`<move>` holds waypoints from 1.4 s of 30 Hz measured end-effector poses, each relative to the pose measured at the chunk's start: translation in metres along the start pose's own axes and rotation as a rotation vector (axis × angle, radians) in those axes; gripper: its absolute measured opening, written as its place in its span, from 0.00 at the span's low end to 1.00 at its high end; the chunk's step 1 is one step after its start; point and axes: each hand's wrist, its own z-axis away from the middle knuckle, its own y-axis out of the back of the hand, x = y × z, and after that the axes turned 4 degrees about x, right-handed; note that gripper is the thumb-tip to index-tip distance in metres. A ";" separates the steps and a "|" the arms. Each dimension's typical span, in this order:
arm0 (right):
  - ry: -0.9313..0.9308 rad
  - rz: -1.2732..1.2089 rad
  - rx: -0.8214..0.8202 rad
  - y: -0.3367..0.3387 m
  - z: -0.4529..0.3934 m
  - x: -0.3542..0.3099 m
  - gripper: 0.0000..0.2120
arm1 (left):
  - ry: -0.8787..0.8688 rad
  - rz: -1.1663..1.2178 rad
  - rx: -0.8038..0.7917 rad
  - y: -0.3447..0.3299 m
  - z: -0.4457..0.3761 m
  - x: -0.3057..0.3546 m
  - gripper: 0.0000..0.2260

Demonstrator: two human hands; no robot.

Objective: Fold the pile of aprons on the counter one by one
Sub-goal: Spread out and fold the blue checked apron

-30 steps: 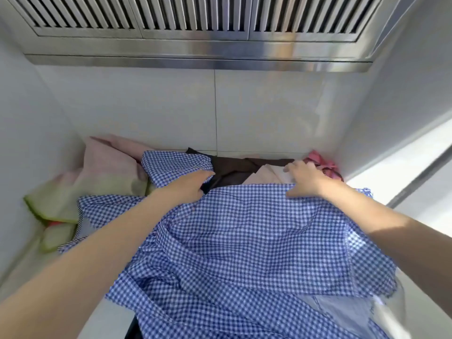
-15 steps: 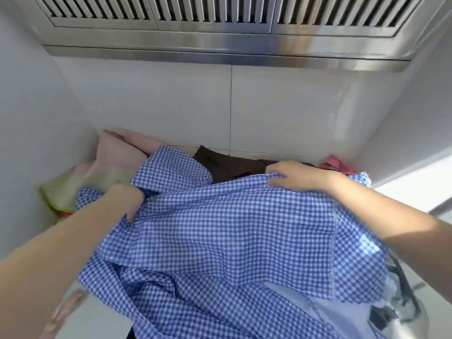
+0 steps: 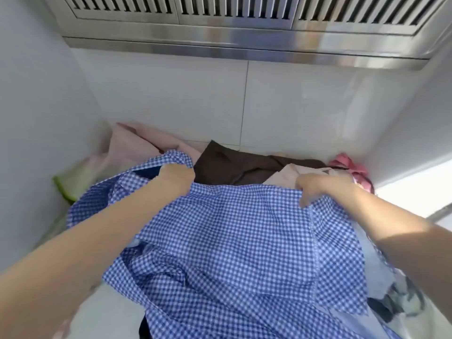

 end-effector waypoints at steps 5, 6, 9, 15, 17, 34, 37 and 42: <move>0.109 -0.216 0.239 0.011 0.026 0.020 0.11 | -0.309 0.273 0.117 0.021 -0.023 0.073 0.33; 0.152 -0.257 0.214 0.018 0.033 0.018 0.16 | -0.388 0.419 0.077 0.028 -0.024 0.084 0.36; 0.194 -0.351 0.089 0.032 0.045 0.015 0.20 | -0.564 0.668 -0.010 0.039 -0.038 0.104 0.18; 0.036 -0.120 0.068 0.039 0.054 0.031 0.15 | -0.531 0.818 -0.027 0.044 -0.052 0.079 0.14; 0.013 -0.130 0.140 0.054 0.051 0.033 0.13 | -0.462 0.889 0.009 0.048 -0.057 0.067 0.17; -0.477 0.122 0.799 0.078 0.009 0.108 0.15 | 0.152 0.370 0.439 0.076 -0.095 0.023 0.17; -0.480 0.103 0.832 0.066 -0.004 0.114 0.16 | 0.134 0.208 0.592 0.059 -0.084 0.042 0.26; 0.094 0.100 0.783 0.010 -0.025 0.039 0.19 | -0.349 0.174 0.874 -0.030 -0.049 0.064 0.27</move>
